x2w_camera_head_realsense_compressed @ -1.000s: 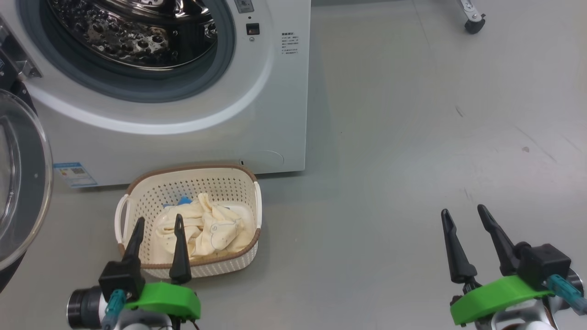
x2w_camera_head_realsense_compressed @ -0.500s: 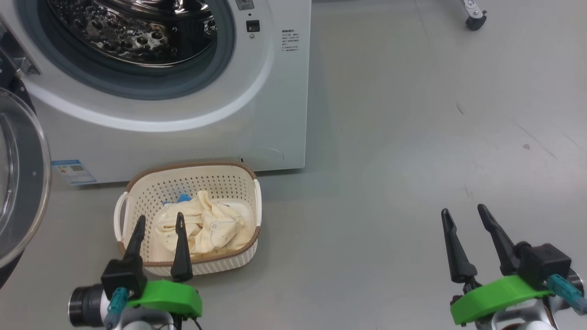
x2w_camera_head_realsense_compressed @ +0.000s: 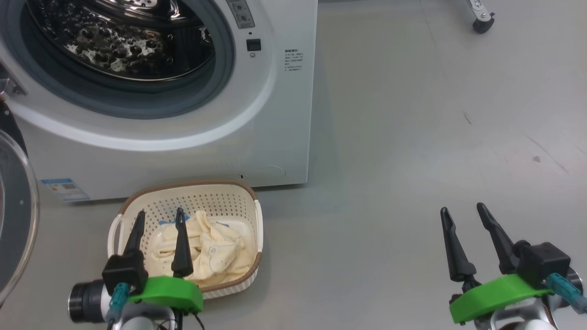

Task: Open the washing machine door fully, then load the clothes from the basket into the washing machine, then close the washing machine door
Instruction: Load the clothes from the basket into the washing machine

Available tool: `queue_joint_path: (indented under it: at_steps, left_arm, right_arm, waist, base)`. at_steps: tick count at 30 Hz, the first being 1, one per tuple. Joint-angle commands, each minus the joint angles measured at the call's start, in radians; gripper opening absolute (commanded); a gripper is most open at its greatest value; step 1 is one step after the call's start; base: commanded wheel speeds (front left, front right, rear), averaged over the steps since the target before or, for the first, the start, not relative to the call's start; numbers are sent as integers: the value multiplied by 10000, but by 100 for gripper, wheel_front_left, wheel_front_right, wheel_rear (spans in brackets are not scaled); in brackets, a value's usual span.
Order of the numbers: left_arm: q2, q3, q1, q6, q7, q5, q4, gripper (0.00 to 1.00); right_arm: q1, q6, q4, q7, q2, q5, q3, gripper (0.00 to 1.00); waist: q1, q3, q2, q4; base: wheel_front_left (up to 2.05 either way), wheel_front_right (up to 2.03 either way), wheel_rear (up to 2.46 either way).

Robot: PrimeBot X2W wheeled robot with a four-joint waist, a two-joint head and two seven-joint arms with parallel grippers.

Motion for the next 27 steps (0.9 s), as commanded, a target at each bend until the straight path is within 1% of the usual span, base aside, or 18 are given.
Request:
queue_joint_path:
  at_steps: [1,5,10,27]
  left_arm:
    - [171,333,-515,65,-56,99,-348,100]
    - [188,319,-548,125,-76,112,-362,100]
    - [194,291,-529,182,-91,97,-345,100]
    - [207,223,-409,324,-110,-66,-292,100]
  right_arm:
    - [-460,37,-324,-146,-85,58,232,100]
    - [-508,37,-289,-169,-85,57,248,100]
    - [-524,37,-244,-179,-85,43,252,100]
    - [-427,37,-253,-104,-85,25,224,100]
  waist:
    - [-2,20,-1,8]
    - [-2,78,-1,31]
    - [-2,66,-1,41]
    - [-2,-69,-1,52]
  base:
    - [156,-156,0]
    - [122,-122,0]
    - [60,-60,0]
    - [2,-2,0]
